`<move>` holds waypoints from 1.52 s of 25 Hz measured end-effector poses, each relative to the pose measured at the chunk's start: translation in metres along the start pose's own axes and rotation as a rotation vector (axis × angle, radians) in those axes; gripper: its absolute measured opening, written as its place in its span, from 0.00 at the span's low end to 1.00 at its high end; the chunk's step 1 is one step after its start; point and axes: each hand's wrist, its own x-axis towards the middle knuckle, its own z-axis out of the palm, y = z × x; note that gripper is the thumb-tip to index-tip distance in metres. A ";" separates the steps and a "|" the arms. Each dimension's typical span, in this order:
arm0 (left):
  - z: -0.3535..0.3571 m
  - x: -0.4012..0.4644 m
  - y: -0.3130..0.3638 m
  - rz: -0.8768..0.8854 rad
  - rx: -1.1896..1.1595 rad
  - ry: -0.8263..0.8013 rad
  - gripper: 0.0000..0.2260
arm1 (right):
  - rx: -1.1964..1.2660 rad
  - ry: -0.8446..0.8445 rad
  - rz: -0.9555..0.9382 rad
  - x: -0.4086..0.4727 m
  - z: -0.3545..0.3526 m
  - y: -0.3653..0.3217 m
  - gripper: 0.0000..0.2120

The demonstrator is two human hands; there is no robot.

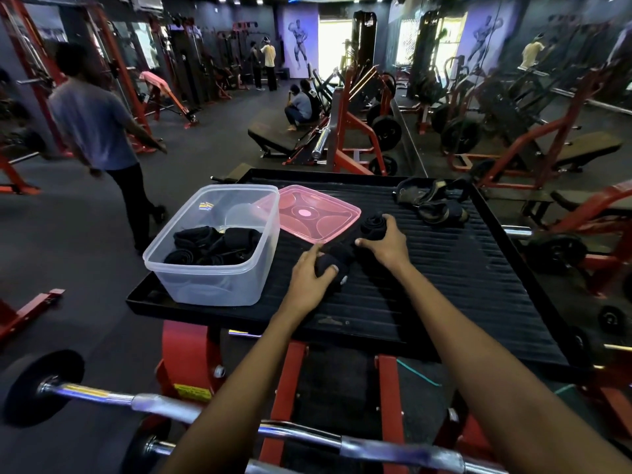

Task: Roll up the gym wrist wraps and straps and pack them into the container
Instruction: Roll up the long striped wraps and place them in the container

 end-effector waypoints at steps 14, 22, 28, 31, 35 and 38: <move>-0.019 -0.023 0.038 0.187 0.006 0.186 0.26 | 0.365 0.044 -0.186 -0.083 -0.008 -0.037 0.28; -0.150 -0.002 0.084 0.191 0.084 0.372 0.33 | 0.468 -0.101 -0.463 -0.068 0.044 -0.145 0.25; -0.231 0.058 0.040 0.072 0.354 0.315 0.28 | -0.002 -0.231 -0.533 -0.034 0.109 -0.196 0.28; -0.238 0.093 0.008 -0.006 0.506 0.154 0.30 | -0.352 -0.304 -0.495 -0.015 0.140 -0.200 0.29; -0.226 0.118 -0.026 -0.020 0.607 -0.023 0.28 | -0.726 -0.356 -0.474 0.004 0.167 -0.197 0.30; -0.223 0.128 -0.043 -0.031 0.701 -0.131 0.19 | -0.809 -0.508 -0.428 0.013 0.184 -0.188 0.25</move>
